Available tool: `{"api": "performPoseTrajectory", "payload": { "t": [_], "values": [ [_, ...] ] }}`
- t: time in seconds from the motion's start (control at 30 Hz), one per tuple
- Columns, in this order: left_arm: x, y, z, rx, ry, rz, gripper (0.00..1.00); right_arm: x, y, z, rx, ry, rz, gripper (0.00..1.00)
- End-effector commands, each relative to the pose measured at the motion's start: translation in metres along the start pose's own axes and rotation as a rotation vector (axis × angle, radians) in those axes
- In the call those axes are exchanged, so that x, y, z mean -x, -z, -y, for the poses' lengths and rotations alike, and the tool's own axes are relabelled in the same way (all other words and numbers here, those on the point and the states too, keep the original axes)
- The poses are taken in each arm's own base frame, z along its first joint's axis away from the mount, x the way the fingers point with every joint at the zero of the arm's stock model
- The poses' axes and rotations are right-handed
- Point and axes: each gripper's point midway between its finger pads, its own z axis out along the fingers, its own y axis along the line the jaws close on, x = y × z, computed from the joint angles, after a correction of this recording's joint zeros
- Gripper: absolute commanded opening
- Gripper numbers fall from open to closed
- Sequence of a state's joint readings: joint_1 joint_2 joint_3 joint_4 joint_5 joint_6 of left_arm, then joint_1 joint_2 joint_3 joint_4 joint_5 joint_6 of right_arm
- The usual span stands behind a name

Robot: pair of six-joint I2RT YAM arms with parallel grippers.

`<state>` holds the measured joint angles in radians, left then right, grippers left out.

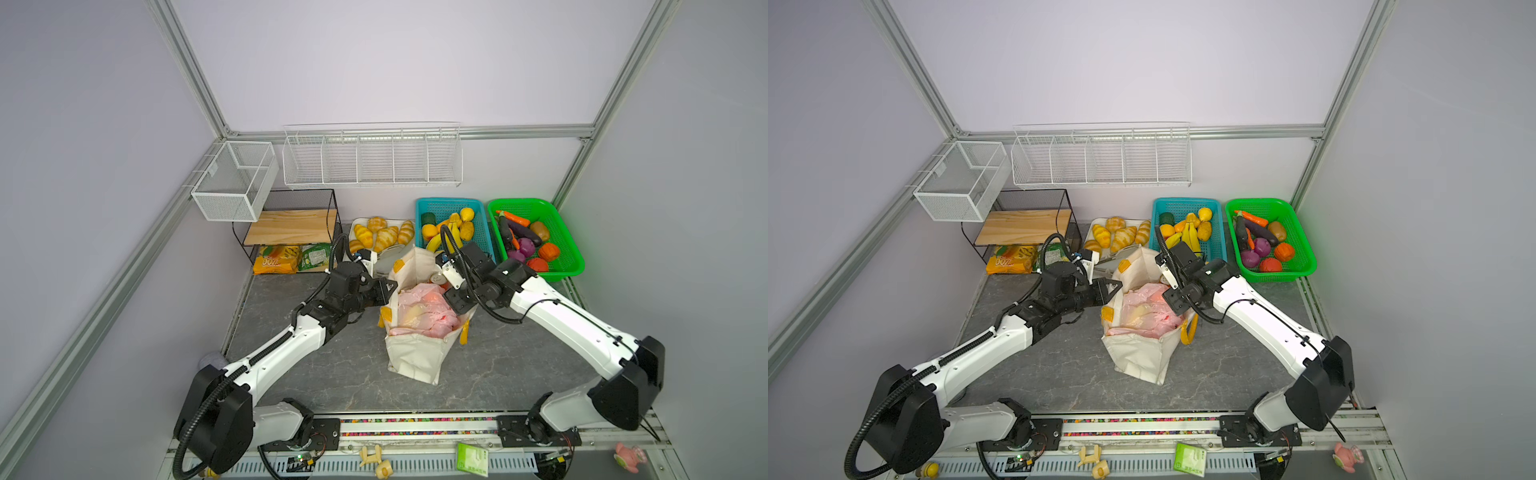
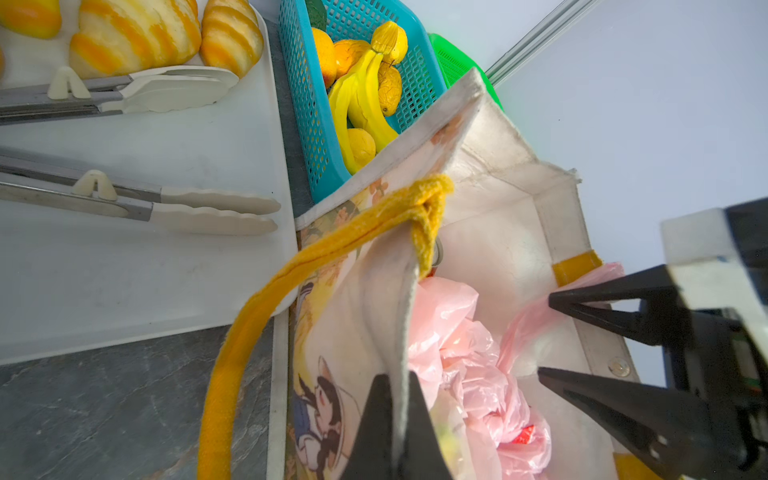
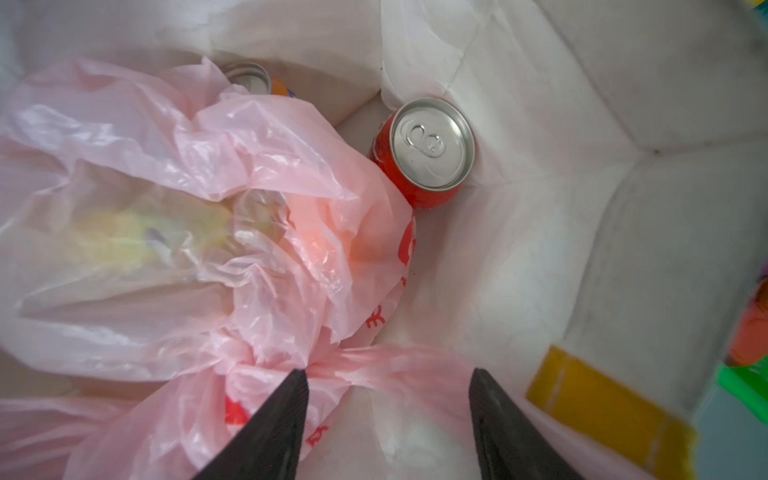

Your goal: Place the mixed food into the grocery bags and tie them

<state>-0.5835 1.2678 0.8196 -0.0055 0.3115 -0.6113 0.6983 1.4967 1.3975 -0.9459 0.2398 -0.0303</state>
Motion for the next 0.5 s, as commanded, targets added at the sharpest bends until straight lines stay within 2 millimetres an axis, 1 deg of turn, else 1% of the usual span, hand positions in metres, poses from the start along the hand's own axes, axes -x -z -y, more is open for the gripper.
{"api": "performPoseTrajectory", "payload": {
  "t": [0.0,0.03,0.13,0.2,0.27,0.33,0.4,0.47],
  "values": [
    [0.0,0.003,0.006,-0.019,-0.031,0.005,0.0,-0.004,-0.009,0.008,-0.059,-0.008,-0.056,0.64],
    [0.001,0.004,0.005,-0.017,-0.03,0.009,0.0,-0.003,-0.015,0.006,-0.054,-0.006,-0.062,0.64],
    [0.0,0.004,0.005,-0.019,-0.031,0.012,0.0,-0.001,-0.039,-0.004,-0.008,-0.009,-0.079,0.64],
    [0.0,0.003,0.006,-0.023,-0.032,0.007,0.0,0.001,-0.054,-0.017,0.051,-0.005,-0.084,0.64],
    [-0.001,0.003,0.005,-0.021,-0.03,0.004,0.0,0.007,-0.063,-0.033,0.134,0.002,-0.063,0.63],
    [-0.002,0.003,0.006,-0.024,-0.032,0.003,0.0,0.013,-0.065,-0.047,0.215,0.008,-0.033,0.63],
    [-0.002,0.003,0.005,-0.023,-0.031,0.005,0.0,0.02,-0.062,-0.058,0.278,0.019,0.002,0.63],
    [-0.002,0.003,0.005,-0.023,-0.031,0.007,0.0,0.024,-0.055,-0.059,0.293,0.024,0.029,0.64]
  ]
}}
